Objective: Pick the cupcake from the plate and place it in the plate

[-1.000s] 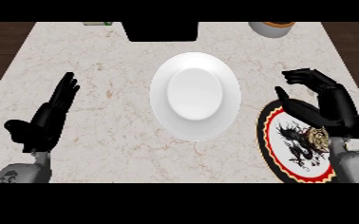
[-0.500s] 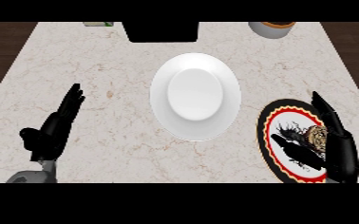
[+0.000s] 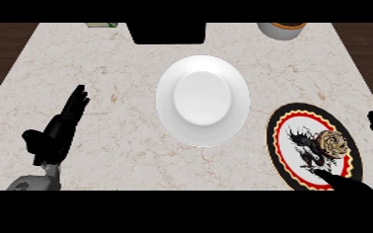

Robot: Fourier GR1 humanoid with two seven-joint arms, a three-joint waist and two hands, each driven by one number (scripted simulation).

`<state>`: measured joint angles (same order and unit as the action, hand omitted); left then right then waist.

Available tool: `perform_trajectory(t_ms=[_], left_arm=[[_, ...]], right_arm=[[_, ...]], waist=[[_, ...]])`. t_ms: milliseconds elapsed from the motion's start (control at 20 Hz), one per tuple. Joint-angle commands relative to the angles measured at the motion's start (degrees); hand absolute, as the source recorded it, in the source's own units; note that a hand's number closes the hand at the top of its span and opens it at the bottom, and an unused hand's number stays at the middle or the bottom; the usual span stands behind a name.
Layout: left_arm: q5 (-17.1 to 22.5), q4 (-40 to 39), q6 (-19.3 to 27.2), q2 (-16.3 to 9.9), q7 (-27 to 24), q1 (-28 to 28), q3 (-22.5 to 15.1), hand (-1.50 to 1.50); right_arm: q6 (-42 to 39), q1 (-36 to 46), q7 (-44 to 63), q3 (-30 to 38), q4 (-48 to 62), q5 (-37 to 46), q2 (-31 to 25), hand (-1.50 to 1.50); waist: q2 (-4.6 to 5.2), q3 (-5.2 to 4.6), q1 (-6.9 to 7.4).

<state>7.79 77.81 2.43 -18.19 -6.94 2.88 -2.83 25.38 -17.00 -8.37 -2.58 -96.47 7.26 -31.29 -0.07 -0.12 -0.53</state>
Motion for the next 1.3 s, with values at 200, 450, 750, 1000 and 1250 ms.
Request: perform_trajectory(t_ms=[200,450,750,1000,1250], left_arm=[[-0.26,-2.65,-0.66,-0.10,1.06,3.33,1.01,0.00],[-0.84,0.63,-2.46,-0.29,-1.77,-2.37,1.21,0.00],[-2.69,1.23,-1.56,2.27,-1.59,-3.17,0.71,0.00],[-1.05,0.07,-3.83,0.84,1.01,0.76,3.95,0.00],[-2.73,0.49,-4.67,1.81,0.88,-0.28,5.50,0.00]], right_arm=[[-10.07,-0.73,23.17,-3.82,-5.97,8.55,-11.43,-1.50],[-15.43,-0.88,30.25,-3.05,-8.03,8.00,-10.06,-1.50],[-22.49,4.55,34.68,-0.87,-3.30,9.83,-10.15,-1.50],[-25.78,6.69,35.71,-2.10,1.16,14.47,-8.13,-1.50],[-28.75,9.18,33.53,0.39,4.34,17.74,-3.18,-1.50]], waist=[[0.24,-0.04,0.39],[0.02,0.08,0.54],[0.03,0.11,0.59],[0.07,0.12,0.61],[0.05,0.12,0.52]])
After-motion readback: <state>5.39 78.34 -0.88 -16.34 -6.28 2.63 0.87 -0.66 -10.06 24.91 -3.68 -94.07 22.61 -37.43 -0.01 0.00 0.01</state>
